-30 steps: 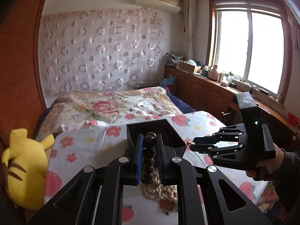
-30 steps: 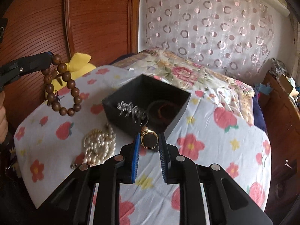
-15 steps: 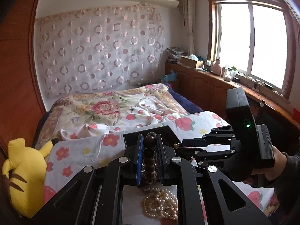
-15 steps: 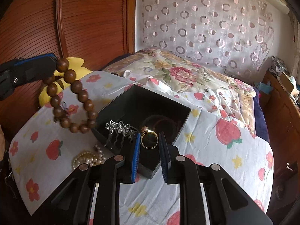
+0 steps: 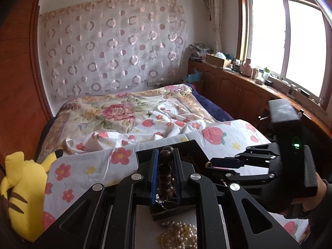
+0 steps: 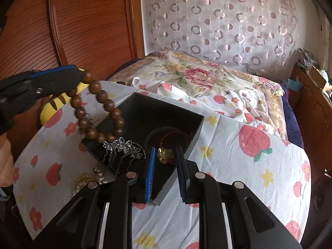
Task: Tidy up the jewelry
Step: 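Lower the bead bracelet and gold ring into the black box and open both tools, then move the left tool to the pearl necklace and close on it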
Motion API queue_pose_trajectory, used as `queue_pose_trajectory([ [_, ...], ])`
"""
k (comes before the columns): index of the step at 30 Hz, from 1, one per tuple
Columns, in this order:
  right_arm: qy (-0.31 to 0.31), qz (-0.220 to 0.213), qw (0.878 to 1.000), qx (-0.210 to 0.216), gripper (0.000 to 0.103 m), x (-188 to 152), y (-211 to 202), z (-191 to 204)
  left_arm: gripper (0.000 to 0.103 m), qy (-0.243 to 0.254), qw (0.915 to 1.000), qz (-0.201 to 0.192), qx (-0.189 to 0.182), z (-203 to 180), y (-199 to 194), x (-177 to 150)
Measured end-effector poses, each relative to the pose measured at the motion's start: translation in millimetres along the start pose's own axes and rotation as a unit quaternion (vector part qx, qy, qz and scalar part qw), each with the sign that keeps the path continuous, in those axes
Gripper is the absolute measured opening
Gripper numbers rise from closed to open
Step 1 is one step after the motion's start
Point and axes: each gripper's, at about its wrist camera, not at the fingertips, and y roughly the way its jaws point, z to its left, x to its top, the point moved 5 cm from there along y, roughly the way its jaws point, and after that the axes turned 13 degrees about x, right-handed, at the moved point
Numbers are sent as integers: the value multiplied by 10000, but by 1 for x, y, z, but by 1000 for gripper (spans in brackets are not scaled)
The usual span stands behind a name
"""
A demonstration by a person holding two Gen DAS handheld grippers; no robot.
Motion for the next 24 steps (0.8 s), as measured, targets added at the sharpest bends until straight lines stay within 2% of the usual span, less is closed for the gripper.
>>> queue_pose_trajectory([
  [15,34,-127,9999,-2,27,-9,-16,0,13,-102,9994,329,67,-3,40,3],
  [17,10,-149,9999,-12,27,-13,-20,3,20,-122,9993,331,81,-1,39,0],
  [19,-11,-167,9999,-17,27,-15,-23,6,46,-151,9992,330,160,2,37,-4],
  [22,-5,-217,9998,25,27,-21,-30,11,51,-80,9991,296,278,5,28,-15],
  [24,-46,-250,9997,50,27,-27,-35,17,62,-59,9991,265,312,10,20,-25],
])
